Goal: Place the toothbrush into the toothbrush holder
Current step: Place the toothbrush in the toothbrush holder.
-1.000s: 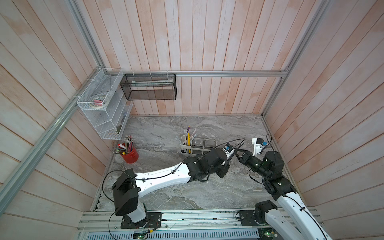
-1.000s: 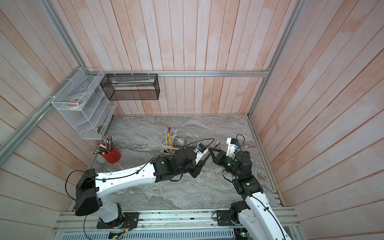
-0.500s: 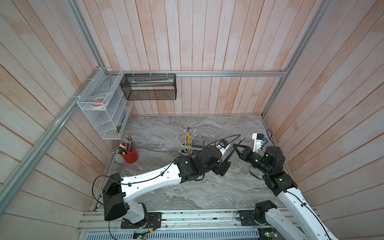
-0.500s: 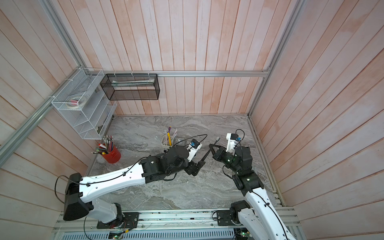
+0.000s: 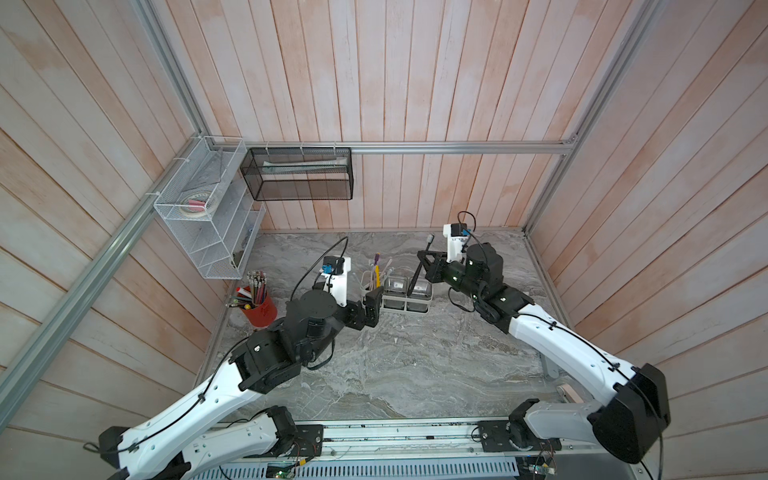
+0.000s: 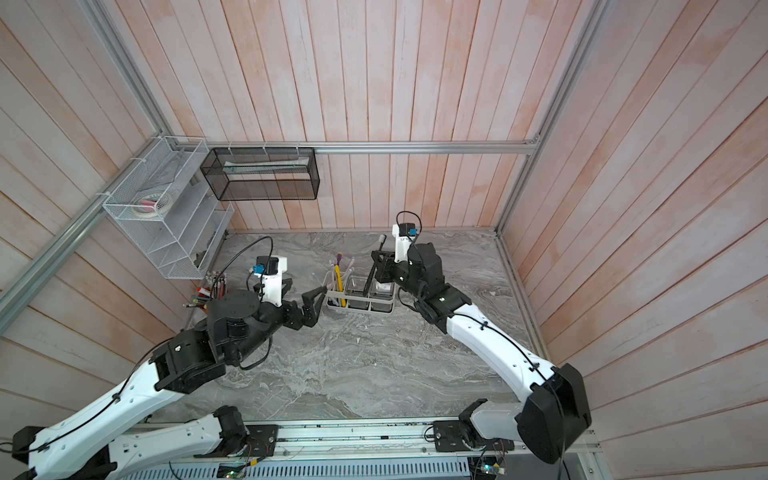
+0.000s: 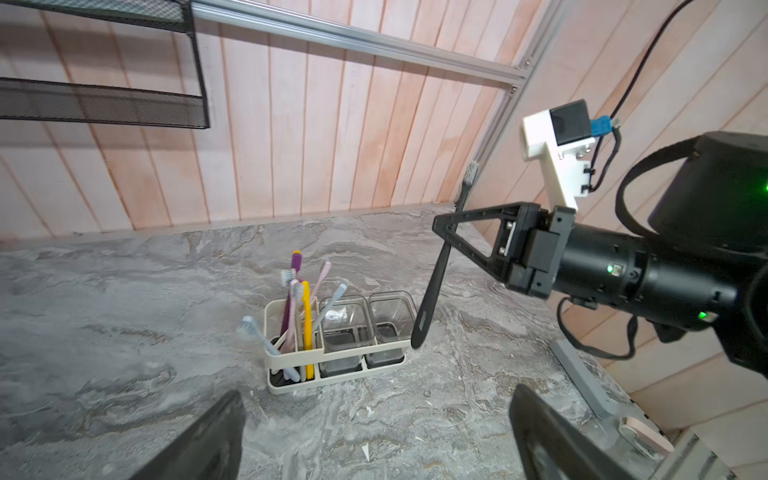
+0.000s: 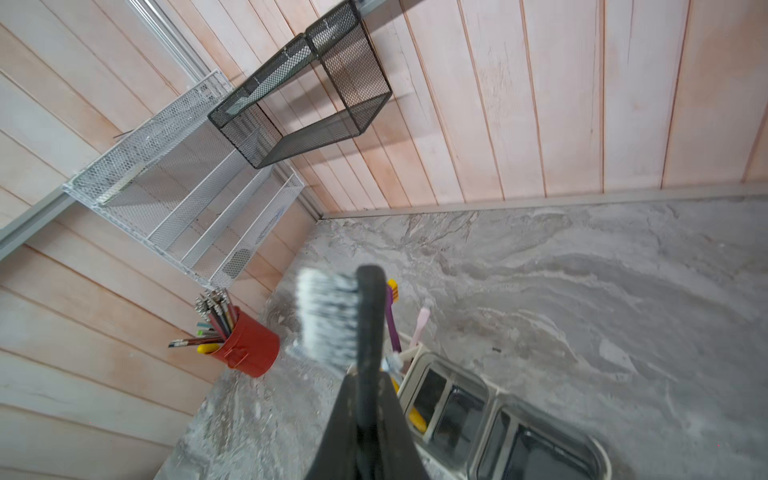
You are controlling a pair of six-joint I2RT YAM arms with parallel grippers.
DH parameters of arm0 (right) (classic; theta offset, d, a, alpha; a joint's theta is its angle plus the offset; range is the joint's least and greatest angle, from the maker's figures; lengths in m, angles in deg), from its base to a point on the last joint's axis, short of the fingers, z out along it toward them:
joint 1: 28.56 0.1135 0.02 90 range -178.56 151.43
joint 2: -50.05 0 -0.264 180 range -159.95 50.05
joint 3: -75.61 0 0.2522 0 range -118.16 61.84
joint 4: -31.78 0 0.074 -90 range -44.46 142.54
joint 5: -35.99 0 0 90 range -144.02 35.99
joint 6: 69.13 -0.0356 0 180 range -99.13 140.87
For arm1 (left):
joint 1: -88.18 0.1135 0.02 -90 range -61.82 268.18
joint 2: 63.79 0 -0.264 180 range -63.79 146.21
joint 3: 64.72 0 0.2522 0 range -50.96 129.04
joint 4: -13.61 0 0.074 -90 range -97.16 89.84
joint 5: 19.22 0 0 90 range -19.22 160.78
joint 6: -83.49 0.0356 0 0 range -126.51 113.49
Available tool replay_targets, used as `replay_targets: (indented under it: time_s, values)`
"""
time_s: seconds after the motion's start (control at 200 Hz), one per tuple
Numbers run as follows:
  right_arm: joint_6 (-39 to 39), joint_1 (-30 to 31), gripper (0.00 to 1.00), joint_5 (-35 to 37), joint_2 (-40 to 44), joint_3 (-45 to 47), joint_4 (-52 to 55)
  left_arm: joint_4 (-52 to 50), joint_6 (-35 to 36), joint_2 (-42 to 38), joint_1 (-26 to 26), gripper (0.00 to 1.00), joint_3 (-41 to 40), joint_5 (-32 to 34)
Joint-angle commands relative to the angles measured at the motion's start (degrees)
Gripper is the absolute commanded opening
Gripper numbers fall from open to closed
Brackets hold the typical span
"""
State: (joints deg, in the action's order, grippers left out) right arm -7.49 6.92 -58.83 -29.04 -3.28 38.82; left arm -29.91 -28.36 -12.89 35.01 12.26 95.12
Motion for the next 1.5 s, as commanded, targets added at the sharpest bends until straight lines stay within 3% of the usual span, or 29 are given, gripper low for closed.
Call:
replay_targets:
  time_s: [0.0, 0.26, 0.435, 0.645, 0.775, 1.495]
  values:
    - [6.9, 2.7, 0.00, 4.4, -8.1, -8.0, -3.0, -4.9, -3.7, -1.9, 2.6, 1.00, -2.4, 1.3]
    - [18.2, 10.5, 0.00, 13.4, -24.5, -27.0, -1.2, -6.4, -6.4, -6.0, 9.4, 1.00, -8.1, -1.3]
    - [22.1, 11.5, 0.00, 15.9, -32.8, -34.7, 0.9, -6.0, -6.3, -7.0, 14.1, 1.00, -10.7, -4.8]
    - [26.8, 12.9, 0.00, 21.2, -37.2, -35.8, -0.5, -3.8, -5.8, -7.7, 16.8, 1.00, -13.9, -8.1]
    - [27.2, 12.9, 0.00, 21.0, -39.6, -35.5, -1.2, -2.6, -5.7, -7.8, 17.5, 1.00, -15.3, -9.5]
    - [20.9, 14.3, 0.00, 20.9, -37.6, -24.5, -9.1, -1.1, -4.5, -7.0, 18.4, 1.00, -16.0, -10.7]
